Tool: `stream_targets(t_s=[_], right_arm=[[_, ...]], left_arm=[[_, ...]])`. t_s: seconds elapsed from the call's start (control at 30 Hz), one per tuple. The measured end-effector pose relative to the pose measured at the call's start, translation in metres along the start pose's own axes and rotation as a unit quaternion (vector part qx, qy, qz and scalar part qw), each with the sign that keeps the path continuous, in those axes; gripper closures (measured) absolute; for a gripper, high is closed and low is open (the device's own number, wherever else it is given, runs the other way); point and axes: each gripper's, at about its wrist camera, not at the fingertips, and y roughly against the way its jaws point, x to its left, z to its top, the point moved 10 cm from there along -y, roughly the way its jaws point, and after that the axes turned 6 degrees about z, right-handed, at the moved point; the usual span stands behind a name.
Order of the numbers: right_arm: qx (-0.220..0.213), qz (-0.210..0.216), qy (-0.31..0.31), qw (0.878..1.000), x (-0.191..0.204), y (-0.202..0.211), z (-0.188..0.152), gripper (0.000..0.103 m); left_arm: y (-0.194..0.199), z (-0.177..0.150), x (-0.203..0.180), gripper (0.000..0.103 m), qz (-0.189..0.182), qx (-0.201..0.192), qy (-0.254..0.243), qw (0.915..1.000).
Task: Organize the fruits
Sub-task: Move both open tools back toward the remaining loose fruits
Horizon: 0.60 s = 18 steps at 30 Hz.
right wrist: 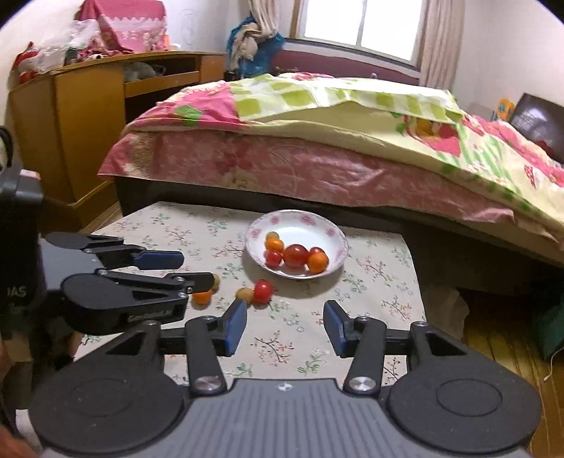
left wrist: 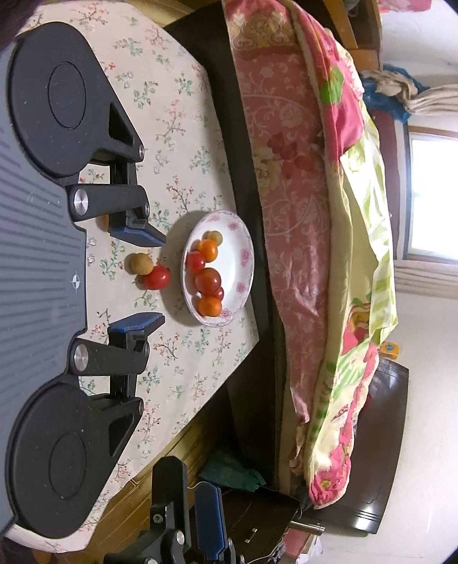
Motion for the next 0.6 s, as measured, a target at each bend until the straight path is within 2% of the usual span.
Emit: stream_targets(t_s=[0.37,0.6], right_arm=[[0.01,0.002,-0.009,1.0,0.001,0.0,-0.009,0.056],[0.012,0.021,-0.002,1.0,0.021,-0.002,-0.008,0.056]], left_arm=[[0.001,-0.002,-0.015,0.053,-0.015,-0.006,-0.026,0.9995],[-0.001,-0.007,-0.014,0.053,-0.016,0.001,-0.028,0.9995]])
